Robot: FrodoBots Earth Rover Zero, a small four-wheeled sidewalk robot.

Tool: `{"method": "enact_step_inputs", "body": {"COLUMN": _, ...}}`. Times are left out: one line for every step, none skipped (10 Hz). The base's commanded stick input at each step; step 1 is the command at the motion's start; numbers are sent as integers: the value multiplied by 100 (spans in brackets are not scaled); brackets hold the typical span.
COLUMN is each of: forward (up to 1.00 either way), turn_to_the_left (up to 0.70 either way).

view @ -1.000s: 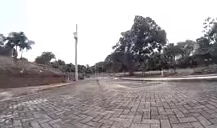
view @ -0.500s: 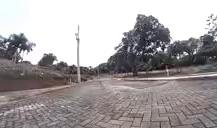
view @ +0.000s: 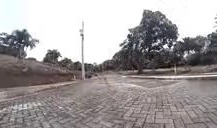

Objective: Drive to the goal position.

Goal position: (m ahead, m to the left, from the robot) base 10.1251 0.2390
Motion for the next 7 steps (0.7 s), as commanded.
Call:
{"method": "enact_step_inputs", "body": {"forward": 70, "turn_to_the_left": 0}}
{"method": "enact_step_inputs", "body": {"forward": 70, "turn_to_the_left": 0}}
{"method": "enact_step_inputs", "body": {"forward": 70, "turn_to_the_left": 0}}
{"method": "enact_step_inputs", "body": {"forward": 70, "turn_to_the_left": 0}}
{"method": "enact_step_inputs", "body": {"forward": 70, "turn_to_the_left": 0}}
{"method": "enact_step_inputs", "body": {"forward": 70, "turn_to_the_left": 0}}
{"method": "enact_step_inputs", "body": {"forward": 70, "turn_to_the_left": 0}}
